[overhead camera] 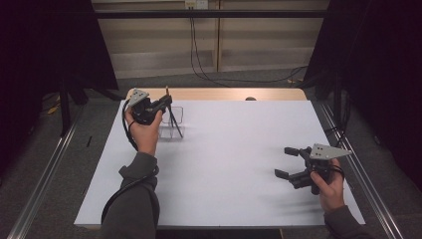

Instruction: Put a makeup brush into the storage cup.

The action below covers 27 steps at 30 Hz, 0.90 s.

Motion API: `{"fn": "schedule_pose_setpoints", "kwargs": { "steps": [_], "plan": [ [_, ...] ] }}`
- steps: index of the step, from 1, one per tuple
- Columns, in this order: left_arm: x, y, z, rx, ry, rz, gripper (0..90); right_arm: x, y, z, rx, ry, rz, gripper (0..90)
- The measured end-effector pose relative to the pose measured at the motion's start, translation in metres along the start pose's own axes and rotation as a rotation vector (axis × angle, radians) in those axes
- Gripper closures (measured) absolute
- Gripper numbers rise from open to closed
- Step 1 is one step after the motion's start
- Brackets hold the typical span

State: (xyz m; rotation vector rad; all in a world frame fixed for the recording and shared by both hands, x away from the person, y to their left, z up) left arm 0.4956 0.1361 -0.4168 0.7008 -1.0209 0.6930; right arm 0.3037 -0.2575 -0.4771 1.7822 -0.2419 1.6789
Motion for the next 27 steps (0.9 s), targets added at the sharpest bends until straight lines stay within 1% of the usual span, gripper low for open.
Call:
{"fn": "schedule_pose_setpoints", "kwargs": {
  "steps": [4, 5, 7, 8, 10, 11, 16, 17, 18, 21, 24, 26, 27],
  "plan": [
    [-0.004, 0.0, 0.0, -0.005, -0.003, -0.015, 83.7, 0.0, 0.0, 0.0, 0.004, 0.0, 0.001, 7.3],
    [-0.005, 0.0, -0.001, 0.008, -0.002, -0.015, 83.8, 0.0, 0.0, 0.0, 0.004, 0.0, 0.001, 7.3],
    [-0.007, 0.0, -0.001, -0.001, 0.001, -0.017, 83.7, 0.0, 0.0, 0.0, 0.003, -0.001, 0.0, 7.3],
    [-0.008, 0.0, -0.001, 0.005, -0.001, -0.022, 83.7, 0.0, -0.001, 0.0, 0.004, -0.001, 0.002, 7.3],
    [-0.009, 0.0, -0.001, -0.003, -0.003, -0.026, 83.7, 0.0, -0.001, 0.0, 0.003, 0.001, 0.0, 7.3],
    [-0.009, 0.0, -0.001, 0.006, -0.003, -0.025, 83.7, 0.0, -0.001, 0.0, 0.003, 0.001, 0.0, 7.3],
    [-0.01, 0.001, -0.002, 0.008, -0.004, -0.031, 83.7, 0.0, -0.001, 0.0, 0.0, 0.002, 0.0, 7.3],
    [-0.011, 0.002, -0.002, 0.0, -0.006, -0.036, 83.7, 0.0, -0.001, 0.0, 0.0, 0.001, 0.0, 7.3],
    [-0.011, 0.002, -0.002, 0.008, -0.004, -0.033, 83.7, 0.0, -0.001, 0.0, 0.0, 0.002, 0.0, 7.3],
    [-0.013, 0.002, -0.002, 0.004, -0.007, -0.041, 83.6, 0.0, -0.001, 0.0, 0.002, 0.003, -0.002, 7.3],
    [-0.015, 0.002, -0.003, 0.014, -0.003, -0.045, 83.6, 0.0, -0.001, 0.0, 0.001, 0.004, -0.002, 7.3],
    [-0.016, 0.002, -0.003, 0.003, -0.004, -0.052, 83.6, 0.0, -0.001, 0.0, 0.002, 0.004, -0.002, 7.3],
    [-0.017, 0.002, -0.004, 0.009, -0.004, -0.053, 83.6, 0.0, -0.001, 0.0, 0.002, 0.004, -0.003, 7.3]
  ]
}}
Point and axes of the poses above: each handheld gripper's, and its own axes: y roughly backward along the jaws, x roughly out of its top, z roughly to its right, the point moved 7 cm from there along -y, roughly forward along the jaws, and after that the axes turned 9 degrees about y, right-handed, at the moved point
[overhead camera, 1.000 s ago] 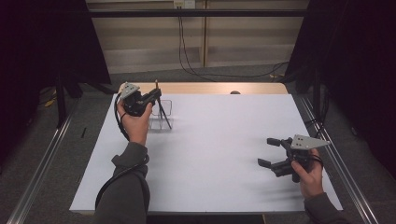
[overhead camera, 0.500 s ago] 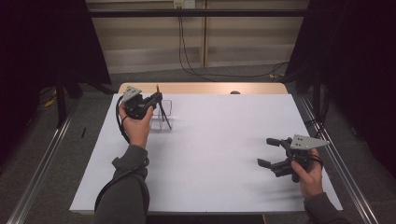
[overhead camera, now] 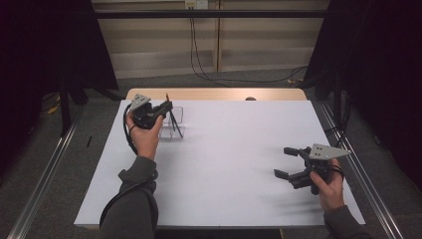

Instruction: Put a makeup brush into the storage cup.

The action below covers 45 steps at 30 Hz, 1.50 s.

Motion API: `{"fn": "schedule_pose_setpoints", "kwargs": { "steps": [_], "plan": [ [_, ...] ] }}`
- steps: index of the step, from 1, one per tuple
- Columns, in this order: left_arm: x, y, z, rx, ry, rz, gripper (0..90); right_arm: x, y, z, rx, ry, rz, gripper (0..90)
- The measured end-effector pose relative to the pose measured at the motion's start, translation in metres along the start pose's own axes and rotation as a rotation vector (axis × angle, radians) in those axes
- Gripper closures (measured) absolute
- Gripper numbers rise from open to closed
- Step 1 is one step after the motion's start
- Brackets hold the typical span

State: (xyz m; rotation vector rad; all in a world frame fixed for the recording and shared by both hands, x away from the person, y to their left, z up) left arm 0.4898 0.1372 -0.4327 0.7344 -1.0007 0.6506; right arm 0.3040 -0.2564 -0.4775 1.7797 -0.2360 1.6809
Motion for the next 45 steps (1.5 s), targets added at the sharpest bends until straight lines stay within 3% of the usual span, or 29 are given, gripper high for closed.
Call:
{"fn": "schedule_pose_setpoints", "kwargs": {
  "steps": [4, 11, 25, 29, 33, 35, 36, 37, 38, 40, 42, 44, 45],
  "plan": [
    [-0.002, 0.0, -0.001, -0.005, 0.008, -0.007, 82.6, 0.0, 0.0, 0.0, 0.001, 0.0, 0.001, 7.3],
    [-0.005, 0.001, 0.0, -0.05, 0.024, -0.03, 65.0, 0.0, 0.0, 0.0, 0.001, -0.001, -0.001, 7.3],
    [-0.001, 0.011, 0.003, -0.076, -0.031, -0.006, 42.3, 0.0, -0.001, -0.001, 0.003, 0.002, -0.005, 7.3],
    [-0.003, 0.013, 0.006, -0.082, -0.042, -0.024, 38.0, 0.001, -0.001, -0.002, 0.003, 0.001, -0.004, 7.3],
    [-0.004, 0.016, 0.007, -0.096, -0.032, -0.015, 33.0, 0.001, -0.001, -0.002, 0.003, 0.002, -0.003, 7.3],
    [-0.004, 0.018, 0.007, -0.105, -0.049, -0.025, 32.5, 0.001, -0.001, -0.002, 0.003, 0.003, -0.004, 7.3],
    [-0.004, 0.017, 0.009, -0.108, -0.019, -0.009, 31.4, 0.001, -0.001, -0.002, 0.003, 0.002, -0.004, 7.3],
    [-0.005, 0.018, 0.009, -0.106, -0.016, -0.013, 29.3, 0.001, -0.001, -0.002, 0.005, 0.003, -0.003, 7.3],
    [-0.006, 0.02, 0.006, -0.095, -0.048, -0.039, 26.6, 0.001, 0.0, -0.002, 0.004, 0.002, -0.004, 7.3],
    [-0.006, 0.02, 0.008, -0.111, -0.018, -0.006, 25.5, 0.001, -0.001, -0.002, 0.004, 0.003, -0.004, 7.3],
    [-0.007, 0.023, 0.007, -0.112, -0.042, -0.023, 24.7, 0.001, -0.001, -0.002, 0.005, 0.004, -0.004, 7.3],
    [-0.007, 0.024, 0.008, -0.128, -0.04, -0.022, 22.2, 0.001, -0.001, -0.002, 0.004, 0.004, -0.004, 7.3],
    [-0.007, 0.025, 0.008, -0.112, -0.039, -0.016, 21.5, 0.001, -0.001, -0.002, 0.004, 0.003, -0.004, 7.3]
  ]
}}
Point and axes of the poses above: each handheld gripper's, and its own axes: y roughly backward along the jaws, x roughly out of its top, z roughly to its right, the point moved 7 cm from there along -y, roughly forward along the jaws, and after that the axes turned 9 degrees about y, right-handed, at the moved point
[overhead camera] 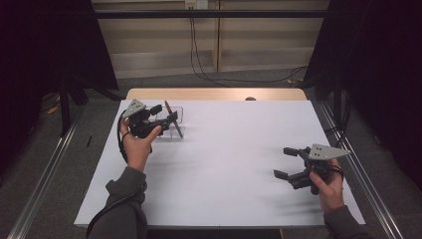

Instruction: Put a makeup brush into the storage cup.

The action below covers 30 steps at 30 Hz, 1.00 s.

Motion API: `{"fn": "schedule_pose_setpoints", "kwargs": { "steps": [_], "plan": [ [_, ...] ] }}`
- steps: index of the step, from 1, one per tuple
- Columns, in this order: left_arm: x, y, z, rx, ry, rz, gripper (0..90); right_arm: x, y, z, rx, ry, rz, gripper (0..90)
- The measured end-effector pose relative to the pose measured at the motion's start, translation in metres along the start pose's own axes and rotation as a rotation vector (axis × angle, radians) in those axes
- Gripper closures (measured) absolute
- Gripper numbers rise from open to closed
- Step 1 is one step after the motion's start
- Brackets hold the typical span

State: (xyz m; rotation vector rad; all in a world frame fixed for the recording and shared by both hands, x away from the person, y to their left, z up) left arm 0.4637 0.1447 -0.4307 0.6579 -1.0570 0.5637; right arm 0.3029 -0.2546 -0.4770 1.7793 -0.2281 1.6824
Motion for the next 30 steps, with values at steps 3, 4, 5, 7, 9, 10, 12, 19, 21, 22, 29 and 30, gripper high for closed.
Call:
{"fn": "schedule_pose_setpoints", "kwargs": {
  "steps": [3, 4, 5, 7, 9, 10, 12, 19, 21, 22, 29, 30],
  "plan": [
    [0.0, 0.002, 0.003, -0.023, 0.016, 0.008, 18.6, 0.0, 0.0, 0.0, 0.0, 0.006, -0.002, 7.3],
    [-0.001, 0.004, 0.001, -0.012, 0.002, -0.003, 17.4, 0.0, 0.0, 0.0, -0.001, 0.005, -0.003, 7.3],
    [-0.002, 0.004, 0.002, -0.018, 0.005, -0.002, 16.4, 0.0, 0.0, 0.0, -0.002, 0.006, -0.003, 7.3],
    [-0.003, 0.006, 0.001, -0.026, -0.006, -0.011, 14.1, 0.0, 0.0, 0.0, -0.001, 0.007, -0.001, 7.3],
    [-0.003, 0.007, 0.002, -0.03, 0.008, 0.003, 12.1, 0.0, 0.0, 0.0, -0.002, 0.008, 0.0, 7.3],
    [-0.004, 0.008, 0.002, -0.02, 0.003, -0.005, 11.1, 0.0, 0.0, 0.0, -0.003, 0.008, 0.0, 7.3],
    [-0.005, 0.01, 0.001, -0.032, -0.013, -0.019, 9.7, 0.0, 0.0, 0.0, -0.002, 0.007, -0.001, 7.3],
    [-0.006, 0.015, 0.003, -0.046, 0.004, -0.005, 4.1, 0.0, 0.0, 0.0, 0.0, 0.007, -0.003, 7.3],
    [-0.007, 0.017, 0.004, -0.045, 0.0, -0.005, 3.1, 0.0, 0.0, 0.0, 0.001, 0.009, -0.002, 7.3],
    [-0.008, 0.018, 0.005, -0.052, 0.0, -0.003, 2.4, 0.0, 0.0, 0.0, 0.002, 0.009, -0.003, 7.3],
    [-0.014, 0.023, 0.005, -0.08, -0.01, -0.01, 0.0, 0.0, 0.0, 0.0, -0.001, 0.008, -0.004, 7.3],
    [-0.015, 0.024, 0.004, -0.074, -0.014, -0.018, 0.0, -0.001, 0.0, 0.0, 0.0, 0.007, -0.006, 7.3]
  ]
}}
Point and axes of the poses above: each handheld gripper's, and its own axes: y roughly backward along the jaws, x roughly out of its top, z roughly to its right, the point moved 7 cm from there along -y, roughly forward along the jaws, and after that the axes turned 9 degrees about y, right-handed, at the moved point
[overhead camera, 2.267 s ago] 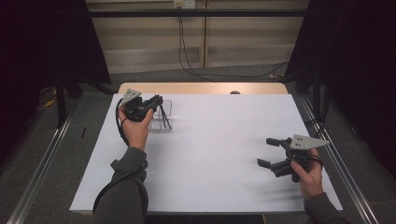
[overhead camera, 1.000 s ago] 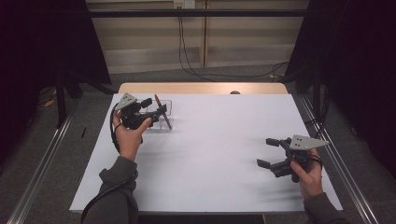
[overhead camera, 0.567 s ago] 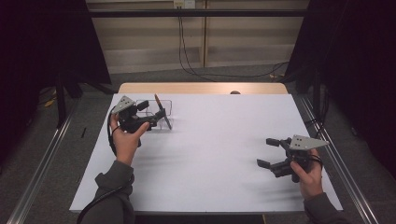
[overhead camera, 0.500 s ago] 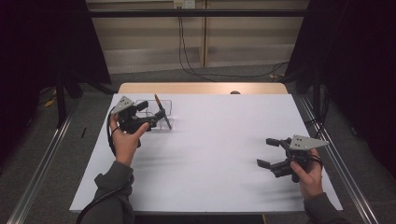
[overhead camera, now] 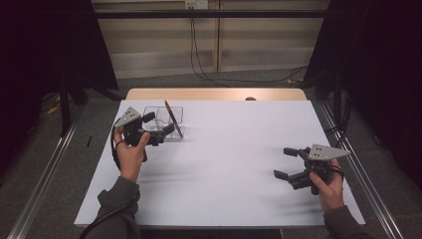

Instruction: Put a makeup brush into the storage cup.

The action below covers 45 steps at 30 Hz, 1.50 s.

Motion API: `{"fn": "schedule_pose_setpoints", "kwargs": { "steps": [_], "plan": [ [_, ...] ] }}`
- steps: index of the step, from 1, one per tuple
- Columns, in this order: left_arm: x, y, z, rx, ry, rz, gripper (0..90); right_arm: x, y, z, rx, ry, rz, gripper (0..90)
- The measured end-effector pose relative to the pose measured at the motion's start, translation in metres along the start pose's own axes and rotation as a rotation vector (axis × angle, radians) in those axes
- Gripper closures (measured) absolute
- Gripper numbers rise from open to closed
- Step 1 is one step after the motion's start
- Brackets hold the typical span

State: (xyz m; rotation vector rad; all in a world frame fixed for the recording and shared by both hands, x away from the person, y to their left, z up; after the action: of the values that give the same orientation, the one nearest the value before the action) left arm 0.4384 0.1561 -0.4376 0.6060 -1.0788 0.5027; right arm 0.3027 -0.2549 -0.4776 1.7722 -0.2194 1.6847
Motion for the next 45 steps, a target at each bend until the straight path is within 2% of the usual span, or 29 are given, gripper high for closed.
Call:
{"fn": "schedule_pose_setpoints", "kwargs": {
  "steps": [6, 9, 10, 13, 14, 17, 23, 29, 30, 34, 35, 39, 43, 45],
  "plan": [
    [-0.002, 0.005, -0.001, 0.0, 0.007, -0.001, 0.0, 0.0, -0.001, -0.001, 0.002, -0.001, 0.0, 7.3],
    [-0.002, 0.008, -0.001, -0.017, 0.007, -0.004, 0.0, 0.0, 0.0, -0.001, 0.002, -0.001, 0.001, 7.3],
    [-0.002, 0.009, -0.001, 0.003, 0.003, -0.004, 0.0, 0.0, 0.0, -0.001, 0.002, -0.001, 0.001, 7.3],
    [-0.002, 0.011, 0.0, -0.023, 0.013, 0.006, 0.0, 0.0, 0.0, -0.001, 0.002, 0.0, 0.0, 7.3],
    [-0.003, 0.013, -0.001, 0.0, -0.004, -0.001, 0.0, 0.0, 0.0, -0.001, 0.002, 0.001, 0.001, 7.3],
    [-0.003, 0.015, 0.0, -0.018, -0.005, 0.002, 0.0, 0.0, 0.0, 0.0, 0.0, 0.003, 0.002, 7.3],
    [-0.007, 0.018, -0.001, -0.006, -0.012, -0.011, 0.0, 0.0, 0.0, 0.0, 0.002, 0.003, 0.002, 7.3],
    [-0.009, 0.022, 0.0, -0.018, -0.019, -0.014, 0.2, 0.0, 0.001, 0.0, -0.002, 0.002, 0.004, 7.3],
    [-0.01, 0.024, -0.001, -0.001, -0.022, -0.02, 0.2, 0.0, 0.001, 0.0, -0.004, 0.002, 0.003, 7.3],
    [-0.013, 0.028, -0.002, 0.005, -0.027, -0.029, 0.4, 0.0, 0.002, 0.0, -0.006, -0.001, 0.006, 7.3],
    [-0.013, 0.029, -0.001, -0.01, -0.019, -0.025, 0.4, 0.0, 0.002, 0.0, -0.008, 0.0, 0.006, 7.3],
    [-0.016, 0.034, -0.002, 0.005, -0.027, -0.036, 0.7, 0.001, 0.002, -0.001, -0.003, 0.004, 0.008, 7.3],
    [-0.018, 0.038, -0.003, -0.012, -0.023, -0.033, 0.7, 0.0, 0.002, -0.001, -0.001, 0.0, 0.008, 7.3],
    [-0.019, 0.04, -0.004, -0.006, -0.034, -0.046, 0.7, 0.001, 0.003, -0.001, -0.003, 0.002, 0.013, 7.3]
  ]
}}
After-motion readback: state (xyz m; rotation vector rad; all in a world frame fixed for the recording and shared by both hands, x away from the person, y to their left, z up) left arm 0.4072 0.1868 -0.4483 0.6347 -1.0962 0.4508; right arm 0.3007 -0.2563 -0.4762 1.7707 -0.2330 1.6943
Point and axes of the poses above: each handheld gripper's, and its own axes: y roughly backward along the jaws, x roughly out of its top, z roughly to its right, the point moved 7 cm from there along -y, roughly forward along the jaws, and after that the axes turned 9 degrees about y, right-handed, at the moved point
